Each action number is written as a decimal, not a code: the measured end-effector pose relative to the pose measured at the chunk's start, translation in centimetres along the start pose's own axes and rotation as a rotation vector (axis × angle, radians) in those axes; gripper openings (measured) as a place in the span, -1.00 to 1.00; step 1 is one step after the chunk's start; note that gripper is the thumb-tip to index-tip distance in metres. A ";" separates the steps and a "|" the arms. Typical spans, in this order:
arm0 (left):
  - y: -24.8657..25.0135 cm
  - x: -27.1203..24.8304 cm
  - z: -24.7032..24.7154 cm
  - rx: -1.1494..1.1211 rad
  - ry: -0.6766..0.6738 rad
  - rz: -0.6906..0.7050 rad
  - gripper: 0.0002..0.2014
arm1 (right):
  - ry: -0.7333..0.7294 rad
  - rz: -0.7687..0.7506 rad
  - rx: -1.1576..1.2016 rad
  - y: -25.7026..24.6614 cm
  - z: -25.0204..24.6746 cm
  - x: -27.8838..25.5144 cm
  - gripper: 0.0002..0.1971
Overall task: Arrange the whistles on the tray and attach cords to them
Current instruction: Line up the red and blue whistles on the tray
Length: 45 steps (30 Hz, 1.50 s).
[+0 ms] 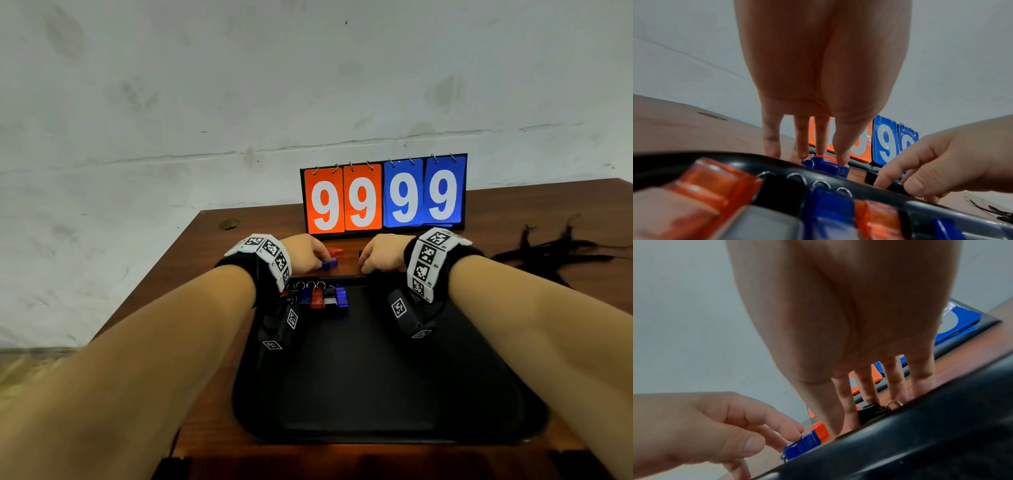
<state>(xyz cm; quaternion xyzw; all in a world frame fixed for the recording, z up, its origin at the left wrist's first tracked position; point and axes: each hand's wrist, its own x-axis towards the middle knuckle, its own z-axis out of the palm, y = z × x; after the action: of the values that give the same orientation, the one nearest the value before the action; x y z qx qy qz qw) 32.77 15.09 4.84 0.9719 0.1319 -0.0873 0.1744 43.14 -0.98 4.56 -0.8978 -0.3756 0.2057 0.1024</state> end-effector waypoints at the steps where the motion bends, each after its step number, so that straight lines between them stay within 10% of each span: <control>1: 0.1 0.1 0.1 0.006 -0.012 -0.003 -0.67 | 0.017 -0.001 0.013 0.1 0.0 0.1 -0.63; 14: -0.1 1.2 1.1 0.070 0.023 -0.007 -0.73 | 0.347 -0.162 0.256 1.4 0.1 0.1 -0.78; 29: 0.7 -3.8 -1.6 -0.367 0.479 -0.072 -0.81 | 0.274 -0.070 0.621 1.9 -0.6 -5.8 -0.78; 45: 4.9 -11.6 -3.9 -0.614 0.385 -0.115 -0.62 | 0.227 -0.066 0.683 -0.6 -2.0 -13.0 -0.76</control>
<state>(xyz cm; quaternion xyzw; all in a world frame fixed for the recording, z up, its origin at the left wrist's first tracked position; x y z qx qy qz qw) 23.62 9.39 12.47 0.8640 0.2368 0.1310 0.4247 35.40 -9.89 10.31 -0.8163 -0.3003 0.2149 0.4441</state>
